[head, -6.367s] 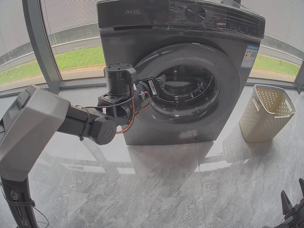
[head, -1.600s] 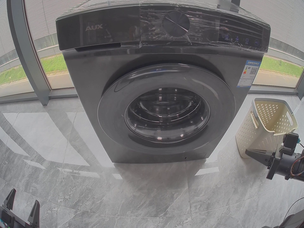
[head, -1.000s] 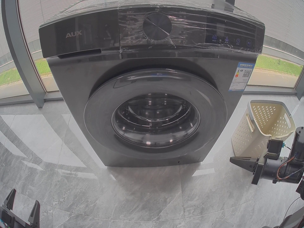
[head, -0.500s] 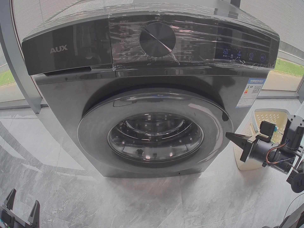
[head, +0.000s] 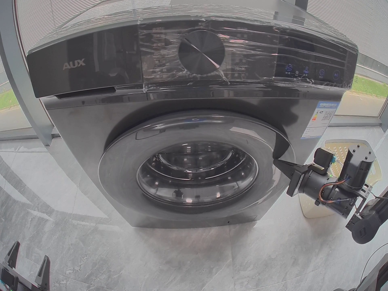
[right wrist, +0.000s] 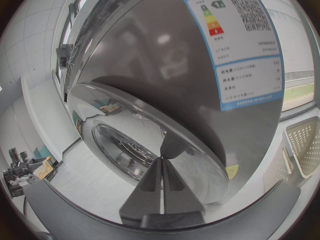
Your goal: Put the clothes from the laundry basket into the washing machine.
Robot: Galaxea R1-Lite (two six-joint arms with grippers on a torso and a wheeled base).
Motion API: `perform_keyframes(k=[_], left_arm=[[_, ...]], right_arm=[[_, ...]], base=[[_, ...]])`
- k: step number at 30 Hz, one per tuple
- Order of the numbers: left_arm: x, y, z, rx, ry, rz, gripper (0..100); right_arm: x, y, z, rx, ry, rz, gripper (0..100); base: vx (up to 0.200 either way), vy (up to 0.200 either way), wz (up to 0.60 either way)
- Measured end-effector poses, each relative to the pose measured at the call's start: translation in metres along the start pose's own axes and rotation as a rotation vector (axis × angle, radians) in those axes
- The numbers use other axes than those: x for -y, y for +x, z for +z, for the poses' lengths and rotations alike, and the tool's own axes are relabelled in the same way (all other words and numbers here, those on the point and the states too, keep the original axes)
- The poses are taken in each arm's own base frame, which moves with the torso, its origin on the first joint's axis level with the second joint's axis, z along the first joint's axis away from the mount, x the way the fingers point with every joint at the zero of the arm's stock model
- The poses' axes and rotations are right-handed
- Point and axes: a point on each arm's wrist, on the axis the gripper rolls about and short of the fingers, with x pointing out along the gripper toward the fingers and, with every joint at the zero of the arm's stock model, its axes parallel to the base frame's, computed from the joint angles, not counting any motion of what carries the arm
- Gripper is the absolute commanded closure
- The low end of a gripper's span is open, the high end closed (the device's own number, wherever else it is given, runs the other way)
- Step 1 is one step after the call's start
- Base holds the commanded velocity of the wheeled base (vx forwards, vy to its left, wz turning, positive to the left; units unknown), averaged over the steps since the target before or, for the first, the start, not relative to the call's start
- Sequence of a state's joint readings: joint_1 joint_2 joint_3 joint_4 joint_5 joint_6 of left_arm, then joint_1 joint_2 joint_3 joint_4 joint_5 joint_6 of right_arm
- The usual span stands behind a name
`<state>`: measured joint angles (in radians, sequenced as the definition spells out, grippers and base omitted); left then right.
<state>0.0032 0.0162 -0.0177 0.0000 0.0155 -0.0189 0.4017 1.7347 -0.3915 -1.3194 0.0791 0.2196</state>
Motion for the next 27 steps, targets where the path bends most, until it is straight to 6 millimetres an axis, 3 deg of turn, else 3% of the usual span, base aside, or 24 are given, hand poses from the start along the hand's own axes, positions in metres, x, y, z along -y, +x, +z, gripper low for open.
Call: perform_keyframes(k=[10, 23, 24, 27], left_arm=[[0.000, 0.000, 0.000, 0.000, -0.002, 0.000, 0], [0.000, 0.000, 0.000, 0.000, -0.003, -0.001, 0], [0.000, 0.000, 0.000, 0.000, -0.003, -0.001, 0], [0.000, 0.000, 0.000, 0.000, -0.003, -0.001, 0]], right_arm=[[-0.011, 0.000, 0.000, 0.021, 0.004, 0.018, 100], [-0.042, -0.072, -0.013, -0.100, -0.004, 0.186, 100], [-0.043, -0.077, -0.014, -0.102, -0.005, 0.193, 0], [-0.043, -0.089, -0.014, -0.102, -0.005, 0.205, 0]], base=[[0.000, 0.000, 0.00], [0.000, 0.000, 0.00], [0.000, 0.000, 0.00], [0.000, 0.000, 0.00]])
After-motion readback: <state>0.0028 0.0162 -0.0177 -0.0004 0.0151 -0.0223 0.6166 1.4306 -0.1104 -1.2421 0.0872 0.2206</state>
